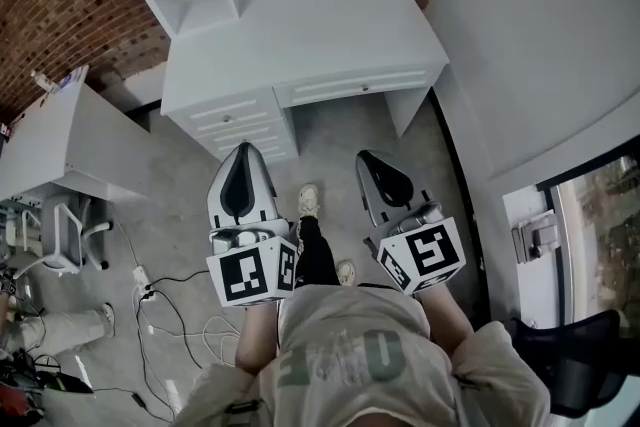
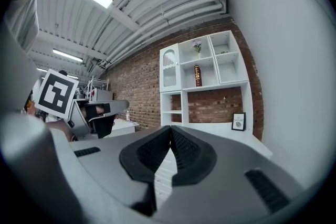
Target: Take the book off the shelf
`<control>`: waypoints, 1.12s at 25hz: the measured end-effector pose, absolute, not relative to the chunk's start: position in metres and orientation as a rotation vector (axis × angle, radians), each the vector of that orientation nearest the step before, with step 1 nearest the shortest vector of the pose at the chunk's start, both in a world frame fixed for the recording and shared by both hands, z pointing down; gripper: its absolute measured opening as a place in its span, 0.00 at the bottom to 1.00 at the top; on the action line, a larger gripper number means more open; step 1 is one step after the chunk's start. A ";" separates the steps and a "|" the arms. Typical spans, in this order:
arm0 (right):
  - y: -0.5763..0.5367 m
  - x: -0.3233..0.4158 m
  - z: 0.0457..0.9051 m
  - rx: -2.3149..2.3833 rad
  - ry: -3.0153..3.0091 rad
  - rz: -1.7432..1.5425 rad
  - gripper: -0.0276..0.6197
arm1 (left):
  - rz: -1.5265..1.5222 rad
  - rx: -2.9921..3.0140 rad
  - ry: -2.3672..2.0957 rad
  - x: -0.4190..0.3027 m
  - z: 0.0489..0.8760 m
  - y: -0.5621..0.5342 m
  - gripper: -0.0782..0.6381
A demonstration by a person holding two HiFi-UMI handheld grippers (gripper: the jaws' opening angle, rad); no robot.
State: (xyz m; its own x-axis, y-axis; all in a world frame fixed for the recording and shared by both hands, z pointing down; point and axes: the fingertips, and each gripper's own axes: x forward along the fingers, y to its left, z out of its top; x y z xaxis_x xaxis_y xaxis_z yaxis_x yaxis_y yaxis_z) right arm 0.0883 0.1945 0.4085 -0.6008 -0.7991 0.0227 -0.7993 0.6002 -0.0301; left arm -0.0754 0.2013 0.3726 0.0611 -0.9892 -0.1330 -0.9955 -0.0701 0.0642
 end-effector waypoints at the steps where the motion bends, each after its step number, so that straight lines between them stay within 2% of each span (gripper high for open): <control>1: 0.185 0.090 0.409 1.414 -2.797 0.048 0.06 | 0.227 -2.257 2.105 -0.076 0.374 0.191 0.13; 12: 0.041 0.077 0.391 1.504 -2.771 -0.033 0.06 | 0.252 -2.343 1.980 -0.074 0.375 0.030 0.13; 28: -0.209 -0.039 0.348 1.461 -2.826 -0.033 0.06 | 0.301 -2.340 1.976 -0.174 0.333 -0.213 0.13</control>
State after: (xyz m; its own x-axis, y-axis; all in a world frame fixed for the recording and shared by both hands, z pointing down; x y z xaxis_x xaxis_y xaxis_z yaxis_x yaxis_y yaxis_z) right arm -0.0392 -0.2092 0.3481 -0.5776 -0.8151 -0.0449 -0.8159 0.5782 0.0000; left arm -0.1740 -0.2127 0.3329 0.1569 -0.9692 -0.1896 -0.9817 -0.1740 0.0770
